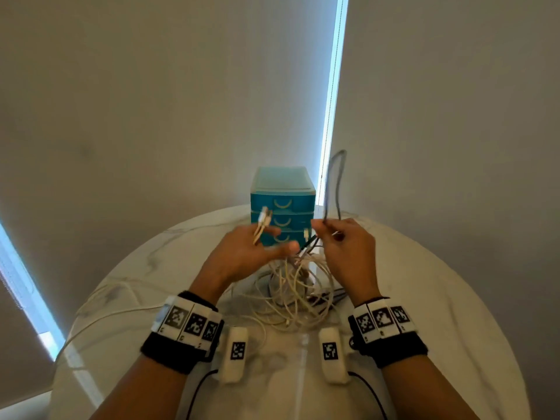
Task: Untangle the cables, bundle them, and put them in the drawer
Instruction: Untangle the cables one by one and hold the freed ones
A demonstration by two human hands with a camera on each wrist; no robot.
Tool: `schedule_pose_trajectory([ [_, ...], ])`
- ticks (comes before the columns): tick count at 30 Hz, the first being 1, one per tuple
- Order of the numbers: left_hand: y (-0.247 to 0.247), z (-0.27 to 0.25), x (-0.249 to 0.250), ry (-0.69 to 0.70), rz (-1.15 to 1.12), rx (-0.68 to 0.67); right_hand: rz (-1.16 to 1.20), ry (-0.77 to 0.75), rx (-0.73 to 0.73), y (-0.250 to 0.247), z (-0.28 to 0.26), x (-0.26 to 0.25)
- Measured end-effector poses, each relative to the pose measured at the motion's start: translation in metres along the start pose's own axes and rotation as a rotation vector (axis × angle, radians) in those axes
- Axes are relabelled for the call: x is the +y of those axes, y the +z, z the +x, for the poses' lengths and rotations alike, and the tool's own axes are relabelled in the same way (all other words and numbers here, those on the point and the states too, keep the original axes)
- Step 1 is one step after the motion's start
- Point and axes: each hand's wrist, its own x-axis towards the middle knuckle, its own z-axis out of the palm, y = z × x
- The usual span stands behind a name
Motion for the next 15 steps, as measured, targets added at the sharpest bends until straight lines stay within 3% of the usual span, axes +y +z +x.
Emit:
schedule_pose_trajectory([
  [2,0.004,0.002,-0.005,-0.064,0.143,-0.143,0.156,0.068,0.056,-0.009,0.008,-0.001],
  [4,0.006,0.003,-0.008,-0.097,0.179,-0.165,0.393,0.149,0.132,-0.016,0.015,-0.003],
  [8,-0.002,0.009,-0.024,-0.165,0.324,-0.032,1.114,0.300,0.174,-0.032,0.024,-0.012],
  [10,-0.005,0.008,-0.029,-0.175,0.377,0.077,1.312,0.345,0.124,-0.039,0.025,-0.015],
  [12,-0.006,0.007,-0.026,-0.087,0.285,0.168,1.337,0.352,0.049,-0.040,0.025,-0.016],
  [15,-0.006,0.002,-0.010,0.102,0.012,0.219,1.188,0.349,-0.072,-0.033,0.020,-0.019],
])
